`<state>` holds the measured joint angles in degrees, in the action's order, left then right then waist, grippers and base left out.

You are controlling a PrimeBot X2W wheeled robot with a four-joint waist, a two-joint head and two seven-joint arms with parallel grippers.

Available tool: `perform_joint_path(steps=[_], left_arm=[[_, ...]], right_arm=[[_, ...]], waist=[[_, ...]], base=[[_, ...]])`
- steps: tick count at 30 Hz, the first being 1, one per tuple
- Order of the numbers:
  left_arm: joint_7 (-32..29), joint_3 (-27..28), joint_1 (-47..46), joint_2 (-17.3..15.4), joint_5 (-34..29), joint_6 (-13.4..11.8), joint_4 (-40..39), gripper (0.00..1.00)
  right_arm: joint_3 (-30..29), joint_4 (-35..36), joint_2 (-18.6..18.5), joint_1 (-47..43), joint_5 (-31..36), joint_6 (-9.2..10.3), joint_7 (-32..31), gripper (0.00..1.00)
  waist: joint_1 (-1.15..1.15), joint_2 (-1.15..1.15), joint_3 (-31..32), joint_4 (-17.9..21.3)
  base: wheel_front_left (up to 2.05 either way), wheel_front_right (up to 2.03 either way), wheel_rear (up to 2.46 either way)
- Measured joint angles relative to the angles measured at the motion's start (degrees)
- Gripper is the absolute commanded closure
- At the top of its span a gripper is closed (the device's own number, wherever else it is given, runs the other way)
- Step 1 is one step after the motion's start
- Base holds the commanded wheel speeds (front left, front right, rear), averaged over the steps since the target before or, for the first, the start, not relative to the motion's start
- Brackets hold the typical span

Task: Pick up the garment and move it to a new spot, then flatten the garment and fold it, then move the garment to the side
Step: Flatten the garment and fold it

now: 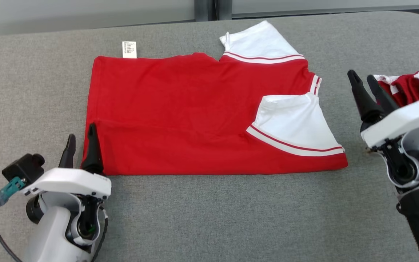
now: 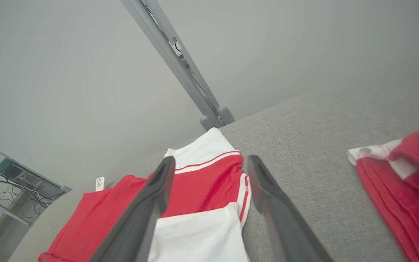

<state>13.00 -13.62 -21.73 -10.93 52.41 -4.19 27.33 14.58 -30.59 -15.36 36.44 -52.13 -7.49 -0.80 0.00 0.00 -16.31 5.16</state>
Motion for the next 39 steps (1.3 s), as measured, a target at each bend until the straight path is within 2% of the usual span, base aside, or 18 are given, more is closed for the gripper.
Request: perform_joint_path(steps=[9,17,27,36,37,38,39], left_arm=[[0.5,1.1,9.6,-0.7,0.7,-2.3,-7.4,0.0],[-1.7,1.0,15.9,-0.5,2.0,-4.6,-9.8,0.0],[-5.4,3.4,14.9,1.5,7.9,-5.2,-6.1,0.0],[-5.8,6.3,9.4,3.1,11.8,-3.9,-0.6,0.0],[-5.8,6.5,8.9,3.2,12.1,-3.8,-0.2,0.15],[-5.6,6.8,8.5,3.3,12.3,-3.4,0.3,0.46],[-5.5,6.9,8.2,3.3,12.4,-3.2,0.7,0.6]], right_arm=[[-0.1,5.1,-1.7,-11.9,0.6,0.0,5.6,0.0],[-2.4,8.2,1.1,-22.3,2.5,0.0,7.3,0.0],[-4.1,9.6,6.2,-26.9,4.6,0.0,5.8,0.0],[-4.2,8.2,8.2,-26.0,6.0,0.0,3.8,0.0],[-4.2,7.7,8.4,-25.7,6.0,0.0,3.7,0.0],[-4.2,7.3,8.6,-25.3,5.9,0.0,3.7,0.0],[-4.2,7.0,8.9,-24.9,5.9,0.0,3.7,0.0]], waist=[[0.0,0.0,3.3,0.8],[0.0,0.0,5.7,1.5],[0.0,0.0,4.7,2.8],[0.0,0.0,3.2,3.6],[0.0,0.0,3.0,3.6],[0.0,0.0,2.9,3.6],[0.0,0.0,2.8,3.5]], base=[[0.0,0.0,0.0],[0.0,0.0,0.0],[0.0,0.0,0.0],[0.0,0.0,0.0],[0.0,0.0,0.0],[0.0,0.0,0.0],[0.0,0.0,0.0]])
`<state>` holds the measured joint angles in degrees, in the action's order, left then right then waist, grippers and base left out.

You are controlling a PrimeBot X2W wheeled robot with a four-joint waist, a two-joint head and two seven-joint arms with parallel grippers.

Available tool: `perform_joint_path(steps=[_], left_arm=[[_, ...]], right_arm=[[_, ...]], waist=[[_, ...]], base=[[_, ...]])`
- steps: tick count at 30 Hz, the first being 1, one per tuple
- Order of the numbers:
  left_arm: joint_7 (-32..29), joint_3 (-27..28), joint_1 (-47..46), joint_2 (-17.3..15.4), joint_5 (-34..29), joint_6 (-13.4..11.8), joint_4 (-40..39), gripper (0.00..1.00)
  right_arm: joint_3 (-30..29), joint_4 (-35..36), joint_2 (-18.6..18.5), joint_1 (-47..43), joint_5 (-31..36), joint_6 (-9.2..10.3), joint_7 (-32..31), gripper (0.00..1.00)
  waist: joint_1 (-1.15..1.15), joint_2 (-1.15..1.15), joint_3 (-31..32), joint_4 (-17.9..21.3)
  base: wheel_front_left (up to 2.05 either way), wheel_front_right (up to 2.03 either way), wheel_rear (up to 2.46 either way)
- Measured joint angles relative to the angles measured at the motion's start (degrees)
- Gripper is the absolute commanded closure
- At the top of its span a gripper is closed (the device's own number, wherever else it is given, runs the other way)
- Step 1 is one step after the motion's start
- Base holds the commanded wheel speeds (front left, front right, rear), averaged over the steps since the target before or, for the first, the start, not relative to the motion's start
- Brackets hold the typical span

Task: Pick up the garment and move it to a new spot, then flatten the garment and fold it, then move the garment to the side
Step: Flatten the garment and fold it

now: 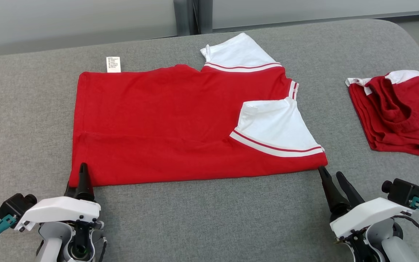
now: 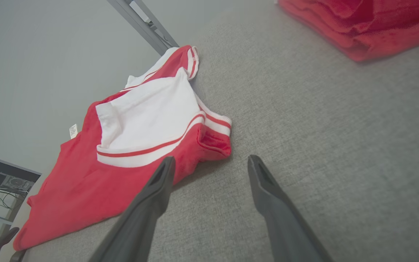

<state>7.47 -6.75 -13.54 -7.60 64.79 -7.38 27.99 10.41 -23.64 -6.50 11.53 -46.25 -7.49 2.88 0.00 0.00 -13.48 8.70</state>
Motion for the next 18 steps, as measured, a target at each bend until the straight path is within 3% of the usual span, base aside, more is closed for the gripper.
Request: perform_joint_path(steps=[1,2,13,14,16,18], left_arm=[[0.2,0.0,-0.3,0.1,0.1,0.3,0.4,0.75],[0.3,0.0,-0.5,0.1,0.2,0.6,0.7,0.98],[1.0,-0.5,-2.3,1.2,0.6,2.8,2.9,1.0],[1.2,-0.5,-2.4,1.3,0.7,3.0,3.0,1.0],[1.3,-0.5,-2.6,1.4,0.8,3.4,3.3,1.0],[1.7,-0.3,-3.0,1.6,1.6,4.2,3.9,1.0]], right_arm=[[0.0,-0.5,0.3,0.4,-0.2,0.0,0.0,0.0],[-0.1,-1.1,0.4,0.7,-0.3,0.0,0.0,0.0],[1.6,-9.8,1.3,7.1,-3.0,0.0,-1.1,0.0],[1.8,-10.6,1.3,7.7,-3.3,0.0,-1.1,0.11],[1.8,-11.3,1.3,8.3,-3.8,0.0,-0.7,0.52],[2.0,-12.7,1.4,9.4,-5.2,0.0,-0.1,0.72]], waist=[[0.0,0.0,-0.1,-0.1],[0.0,0.0,-0.1,-0.1],[0.0,0.0,-0.6,-1.7],[0.0,0.0,-0.6,-1.9],[0.0,0.0,-0.6,-2.0],[0.0,0.0,-0.5,-2.3]], base=[[0.0,0.0,0.0],[0.0,0.0,0.0],[0.0,0.0,0.0],[0.0,0.0,0.0],[0.0,0.0,0.0],[0.0,0.0,0.0]])
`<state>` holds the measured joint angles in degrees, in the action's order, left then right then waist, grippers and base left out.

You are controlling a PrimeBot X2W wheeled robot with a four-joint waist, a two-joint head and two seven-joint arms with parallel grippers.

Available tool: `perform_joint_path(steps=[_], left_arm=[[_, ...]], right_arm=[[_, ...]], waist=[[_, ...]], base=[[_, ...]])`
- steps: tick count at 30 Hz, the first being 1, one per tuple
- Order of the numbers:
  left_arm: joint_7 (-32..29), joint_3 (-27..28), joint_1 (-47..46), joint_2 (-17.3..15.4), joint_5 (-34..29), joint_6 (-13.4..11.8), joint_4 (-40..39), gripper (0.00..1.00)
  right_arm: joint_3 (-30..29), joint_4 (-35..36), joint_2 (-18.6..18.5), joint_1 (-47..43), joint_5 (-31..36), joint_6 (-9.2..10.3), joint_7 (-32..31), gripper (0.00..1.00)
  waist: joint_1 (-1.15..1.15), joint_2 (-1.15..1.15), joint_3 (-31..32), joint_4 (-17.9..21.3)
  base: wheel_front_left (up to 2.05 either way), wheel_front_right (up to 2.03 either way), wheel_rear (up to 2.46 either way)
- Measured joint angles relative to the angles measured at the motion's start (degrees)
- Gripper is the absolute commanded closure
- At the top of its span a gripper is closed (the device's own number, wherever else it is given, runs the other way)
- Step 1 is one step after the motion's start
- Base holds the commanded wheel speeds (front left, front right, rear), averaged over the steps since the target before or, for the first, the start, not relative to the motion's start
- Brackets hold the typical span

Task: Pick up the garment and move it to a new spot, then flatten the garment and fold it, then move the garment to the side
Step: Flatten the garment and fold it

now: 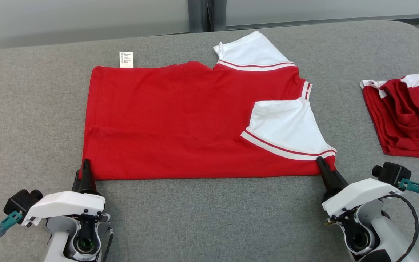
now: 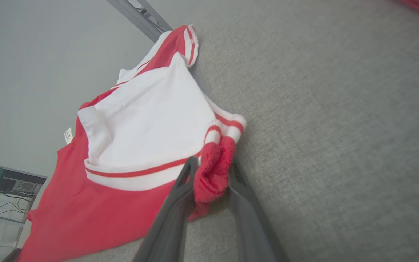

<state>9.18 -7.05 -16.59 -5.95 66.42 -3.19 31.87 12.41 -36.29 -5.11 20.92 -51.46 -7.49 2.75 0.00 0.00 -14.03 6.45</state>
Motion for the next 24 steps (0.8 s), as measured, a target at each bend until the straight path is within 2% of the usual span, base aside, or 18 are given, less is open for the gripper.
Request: perform_joint_path(steps=[1,2,9,15,20,24], left_arm=[[0.5,0.4,-0.3,0.3,0.7,0.7,0.7,1.0],[0.7,0.5,-0.4,0.4,0.9,1.3,1.0,1.0],[1.9,0.6,-0.5,1.3,2.7,4.7,2.3,1.0],[2.7,0.2,2.2,2.3,4.0,6.7,0.2,1.0],[2.6,-0.6,5.7,2.7,4.8,6.7,-2.3,1.0],[2.7,-0.4,7.0,2.7,4.8,5.6,-3.4,1.0]], right_arm=[[0.7,-1.2,0.0,0.8,-1.0,0.0,0.5,0.79],[1.1,-1.6,-0.1,1.0,-1.4,0.0,0.9,1.0],[3.1,-1.7,-1.5,1.2,-5.6,0.01,2.6,1.0],[3.5,2.4,-3.6,-2.3,-10.7,0.0,3.4,1.0],[3.5,6.9,-6.0,-6.5,-13.3,0.0,3.8,1.0],[3.6,8.3,-6.9,-7.8,-13.7,0.0,3.8,1.0]], waist=[[0.0,0.0,0.1,-0.2],[0.0,0.0,0.2,-0.2],[0.0,0.0,1.2,-0.8],[0.0,0.0,2.6,-1.8],[0.0,0.0,4.1,-2.8],[0.0,0.0,4.8,-2.6]], base=[[0.0,0.0,0.0],[0.0,0.0,0.0],[0.0,0.0,0.0],[0.0,0.0,0.0],[0.0,0.0,0.0],[0.0,0.0,0.0]])
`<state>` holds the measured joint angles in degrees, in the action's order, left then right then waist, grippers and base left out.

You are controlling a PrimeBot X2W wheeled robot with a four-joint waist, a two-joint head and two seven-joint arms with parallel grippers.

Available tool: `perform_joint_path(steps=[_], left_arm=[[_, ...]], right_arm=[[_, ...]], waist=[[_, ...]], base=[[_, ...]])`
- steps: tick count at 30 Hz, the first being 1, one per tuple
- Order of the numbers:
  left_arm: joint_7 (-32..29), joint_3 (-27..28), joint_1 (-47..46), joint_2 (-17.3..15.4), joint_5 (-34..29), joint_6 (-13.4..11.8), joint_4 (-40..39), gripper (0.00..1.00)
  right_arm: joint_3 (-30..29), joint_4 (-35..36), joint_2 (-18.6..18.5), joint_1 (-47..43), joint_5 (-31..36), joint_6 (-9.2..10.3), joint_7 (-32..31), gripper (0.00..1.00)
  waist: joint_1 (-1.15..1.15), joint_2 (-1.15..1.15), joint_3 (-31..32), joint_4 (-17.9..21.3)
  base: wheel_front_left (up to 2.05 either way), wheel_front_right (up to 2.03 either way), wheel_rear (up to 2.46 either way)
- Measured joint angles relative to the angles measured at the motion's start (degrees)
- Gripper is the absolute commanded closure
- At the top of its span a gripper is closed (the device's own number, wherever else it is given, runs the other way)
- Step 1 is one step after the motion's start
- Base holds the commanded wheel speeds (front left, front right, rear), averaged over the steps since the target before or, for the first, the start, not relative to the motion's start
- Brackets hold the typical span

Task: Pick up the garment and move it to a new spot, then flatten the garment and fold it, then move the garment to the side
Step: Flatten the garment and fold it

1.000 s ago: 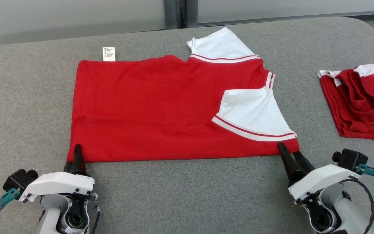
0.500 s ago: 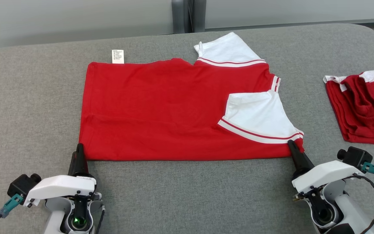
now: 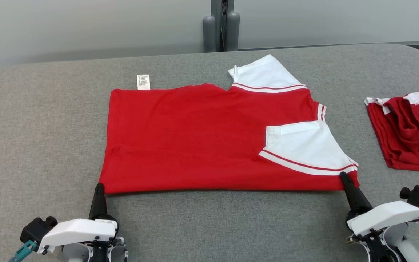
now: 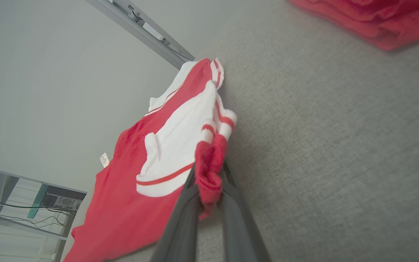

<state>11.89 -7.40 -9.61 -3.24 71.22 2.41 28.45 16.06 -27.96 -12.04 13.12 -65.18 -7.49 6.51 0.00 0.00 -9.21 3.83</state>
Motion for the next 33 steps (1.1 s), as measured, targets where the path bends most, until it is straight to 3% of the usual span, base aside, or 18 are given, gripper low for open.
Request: perform_joint_path(steps=[8,19,28,30,31,32,33], left_arm=[[-0.1,0.0,4.7,-0.9,-0.1,-1.1,-5.8,1.0],[-1.0,-0.9,16.5,-1.0,0.1,-5.0,-16.1,1.0],[-1.6,-1.9,18.8,-1.3,-1.0,-7.8,-18.1,1.0],[-1.6,-2.1,18.8,-1.4,-1.2,-8.2,-17.9,1.0],[-1.8,-2.2,18.7,-1.5,-1.5,-8.6,-17.6,1.0],[-1.8,-2.3,18.7,-1.6,-1.6,-8.6,-17.5,1.0],[-1.7,-2.2,18.7,-1.7,-1.7,-8.9,-17.5,0.78]], right_arm=[[0.7,2.3,-0.4,-2.1,0.2,0.0,0.0,1.0],[-1.4,7.5,-2.3,-11.1,0.7,0.0,-1.0,1.0],[-3.7,8.6,-0.8,-13.4,3.5,0.0,-2.7,1.0],[-4.2,8.3,-0.2,-13.3,4.1,0.0,-2.5,0.53],[-4.3,8.1,0.0,-13.3,4.5,0.0,-2.7,0.03],[-4.6,7.9,0.1,-13.3,4.9,0.0,-2.7,0.0],[-4.9,7.8,0.2,-13.3,5.1,0.0,-2.7,0.0]], waist=[[0.0,0.0,0.7,0.7],[0.0,0.0,0.9,0.4],[0.0,0.0,0.8,1.2],[0.0,0.0,0.9,1.5],[0.0,0.0,1.0,1.6],[0.0,0.0,1.0,1.7],[0.0,0.0,1.0,1.8]], base=[[0.0,0.0,0.0],[0.0,0.0,0.0],[0.0,0.0,0.0],[0.0,0.0,0.0],[0.0,0.0,0.0],[0.0,0.0,0.0],[0.0,0.0,0.0]])
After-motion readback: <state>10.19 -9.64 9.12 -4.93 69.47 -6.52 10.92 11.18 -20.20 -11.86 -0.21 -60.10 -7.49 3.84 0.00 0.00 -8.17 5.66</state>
